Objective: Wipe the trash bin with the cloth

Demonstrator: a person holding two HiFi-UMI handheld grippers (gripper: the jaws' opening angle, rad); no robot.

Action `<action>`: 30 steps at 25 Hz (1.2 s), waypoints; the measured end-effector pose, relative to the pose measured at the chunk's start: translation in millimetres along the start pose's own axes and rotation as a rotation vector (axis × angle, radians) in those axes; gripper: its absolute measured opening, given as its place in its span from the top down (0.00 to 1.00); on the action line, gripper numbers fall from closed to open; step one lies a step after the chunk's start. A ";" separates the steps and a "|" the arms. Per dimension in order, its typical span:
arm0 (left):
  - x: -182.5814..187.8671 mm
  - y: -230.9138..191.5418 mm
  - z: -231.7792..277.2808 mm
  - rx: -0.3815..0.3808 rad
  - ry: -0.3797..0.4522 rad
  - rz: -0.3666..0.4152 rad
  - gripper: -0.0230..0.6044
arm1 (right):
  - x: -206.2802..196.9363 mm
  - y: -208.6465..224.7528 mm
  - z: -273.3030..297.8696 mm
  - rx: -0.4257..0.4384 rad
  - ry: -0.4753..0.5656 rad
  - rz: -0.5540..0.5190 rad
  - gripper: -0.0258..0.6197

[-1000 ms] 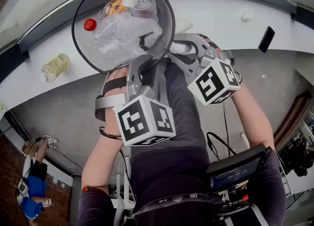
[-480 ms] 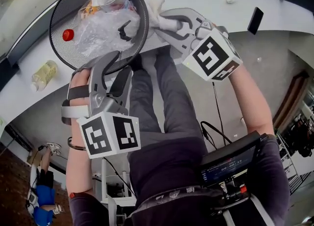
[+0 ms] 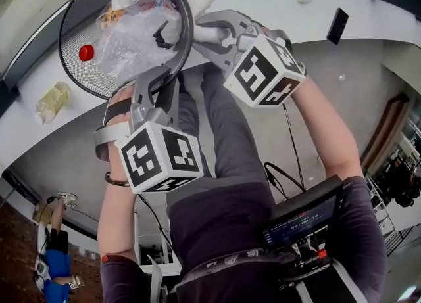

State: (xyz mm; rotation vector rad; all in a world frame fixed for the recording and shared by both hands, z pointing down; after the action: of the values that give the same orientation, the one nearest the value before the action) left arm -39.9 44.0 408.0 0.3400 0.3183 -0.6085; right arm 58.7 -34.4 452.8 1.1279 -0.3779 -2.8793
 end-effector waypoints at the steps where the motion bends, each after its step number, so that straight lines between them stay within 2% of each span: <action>1: 1.5 -0.2 0.7 0.002 0.001 -0.023 0.88 | -1.5 -7.5 3.0 0.023 0.008 0.008 0.80; 6: 9.5 -2.0 5.2 -0.014 -0.001 -0.126 0.88 | -0.7 -45.4 18.5 0.116 0.055 0.031 0.80; 11: 25.7 -7.0 14.0 -0.065 0.065 -0.272 0.87 | -1.3 -75.9 30.5 0.216 0.071 0.052 0.80; 15: 30.8 -5.7 14.8 -0.060 0.097 -0.275 0.86 | -7.2 -86.4 31.6 0.241 0.069 0.066 0.80; 18: 29.0 -7.9 10.0 -0.068 0.126 -0.287 0.86 | -23.0 -68.1 11.4 0.181 0.045 0.121 0.80; 20: 29.1 -11.1 2.9 -0.057 0.155 -0.288 0.84 | -41.1 -45.8 -6.0 0.098 -0.021 0.154 0.80; 22: 31.5 -16.4 -8.2 -0.027 0.197 -0.285 0.78 | -59.9 -23.2 -19.1 0.000 -0.132 0.165 0.80; 25: 36.4 -27.4 -29.2 0.014 0.265 -0.307 0.78 | -83.2 0.9 -27.1 -0.105 -0.321 0.139 0.80; 28: 33.9 -37.7 -39.3 0.031 0.285 -0.334 0.78 | -94.3 18.7 -33.2 -0.165 -0.393 0.146 0.80; 30: 28.3 -42.8 -41.2 0.061 0.268 -0.316 0.78 | -96.8 25.6 -36.5 -0.177 -0.412 0.160 0.80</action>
State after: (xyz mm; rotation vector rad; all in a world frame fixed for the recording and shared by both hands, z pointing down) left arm -51.6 13.4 350.9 0.4353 0.6189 -0.8859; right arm 153.0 -56.3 497.4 0.4532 -0.2027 -2.9139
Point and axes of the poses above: the fingertips, and each gripper's own axes: z forward along the fingers, y to its right, x out of its top, the point moved 8 cm from there along -z, backward along the fingers, and after that the axes turned 13 degrees about x, right-handed, at the moved point
